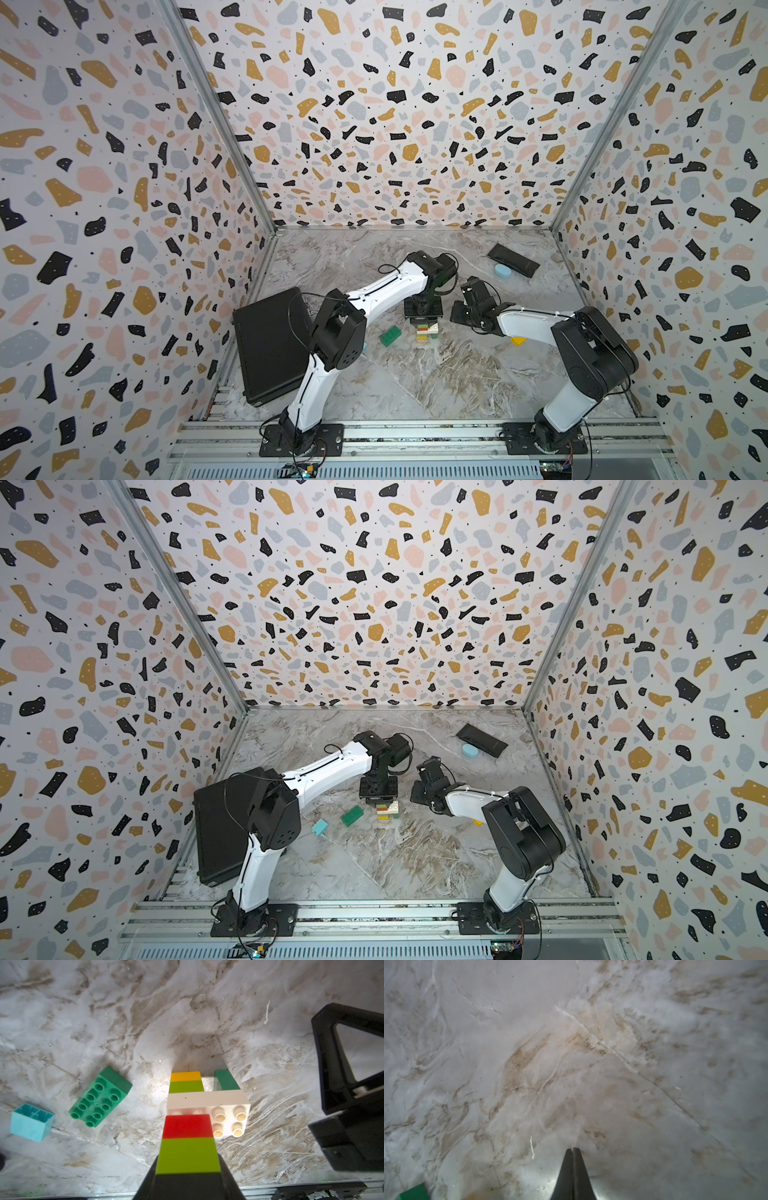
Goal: Assemble the letter h with lego
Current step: Assemble the lego brick with the lego brick.
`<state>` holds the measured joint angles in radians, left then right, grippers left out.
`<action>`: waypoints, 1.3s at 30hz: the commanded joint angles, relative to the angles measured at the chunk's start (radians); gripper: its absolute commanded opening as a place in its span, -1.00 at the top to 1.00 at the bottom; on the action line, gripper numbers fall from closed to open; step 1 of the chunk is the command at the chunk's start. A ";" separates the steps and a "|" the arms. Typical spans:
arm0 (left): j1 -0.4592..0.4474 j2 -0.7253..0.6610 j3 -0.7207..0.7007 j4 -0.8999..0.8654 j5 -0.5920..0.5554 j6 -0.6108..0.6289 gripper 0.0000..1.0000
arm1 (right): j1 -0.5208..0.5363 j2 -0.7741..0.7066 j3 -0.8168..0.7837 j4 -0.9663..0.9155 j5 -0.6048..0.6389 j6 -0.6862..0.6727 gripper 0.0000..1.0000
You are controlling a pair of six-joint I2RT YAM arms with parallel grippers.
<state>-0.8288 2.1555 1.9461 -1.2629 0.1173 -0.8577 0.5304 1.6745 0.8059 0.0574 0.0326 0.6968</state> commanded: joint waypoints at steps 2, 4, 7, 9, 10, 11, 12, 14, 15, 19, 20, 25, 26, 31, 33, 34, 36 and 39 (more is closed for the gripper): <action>-0.003 0.048 0.014 -0.016 0.028 -0.006 0.86 | 0.001 -0.027 0.006 -0.025 0.001 -0.001 1.00; -0.003 0.059 0.014 -0.019 0.028 -0.002 0.86 | 0.000 -0.029 0.006 -0.027 0.003 0.000 1.00; -0.001 0.070 0.011 -0.027 0.029 0.002 0.86 | 0.000 -0.030 0.007 -0.028 0.004 -0.001 1.00; -0.001 0.072 0.003 -0.030 0.025 0.003 0.86 | 0.000 -0.032 0.006 -0.028 0.004 -0.002 1.00; -0.002 0.073 0.004 -0.034 0.018 0.007 0.86 | 0.000 -0.032 0.006 -0.028 0.005 -0.002 1.00; -0.001 0.075 0.006 -0.042 0.010 0.011 0.86 | 0.000 -0.032 0.004 -0.027 0.006 -0.002 1.00; -0.002 0.076 0.005 -0.048 0.004 0.013 0.86 | 0.000 -0.032 0.004 -0.027 0.005 -0.002 1.00; -0.001 0.074 0.012 -0.065 -0.017 0.025 0.87 | 0.000 -0.032 0.006 -0.027 0.003 0.000 1.00; -0.001 0.075 0.014 -0.068 -0.023 0.029 0.87 | 0.000 -0.032 0.005 -0.027 0.004 -0.001 1.00; -0.001 0.084 0.041 -0.094 -0.040 0.057 0.87 | 0.000 -0.033 0.005 -0.027 0.004 -0.002 1.00; -0.001 0.090 0.045 -0.099 -0.038 0.061 0.88 | 0.000 -0.033 0.005 -0.027 0.004 -0.002 1.00; -0.003 0.104 0.041 -0.111 -0.045 0.068 0.87 | 0.000 -0.034 0.005 -0.028 0.007 -0.003 1.00; -0.002 0.103 0.035 -0.109 -0.048 0.068 0.88 | 0.000 -0.035 0.004 -0.028 0.007 -0.004 1.00; -0.001 0.090 -0.003 -0.058 -0.024 0.033 0.80 | 0.000 -0.035 0.007 -0.029 0.007 -0.003 1.00; -0.001 0.085 -0.016 -0.019 0.023 0.022 0.78 | 0.000 -0.035 0.006 -0.029 0.010 -0.003 1.00; 0.000 0.086 -0.015 -0.016 0.032 0.016 0.78 | 0.000 -0.035 0.005 -0.030 0.009 -0.005 1.00; -0.001 0.097 0.002 -0.031 0.017 0.013 0.78 | 0.000 -0.035 0.004 -0.030 0.009 -0.005 1.00; -0.001 0.117 0.030 -0.062 -0.026 0.000 0.81 | 0.001 -0.035 0.004 -0.028 0.010 -0.005 1.00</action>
<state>-0.8265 2.1986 1.9903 -1.2968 0.1135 -0.8349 0.5304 1.6745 0.8059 0.0544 0.0341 0.6960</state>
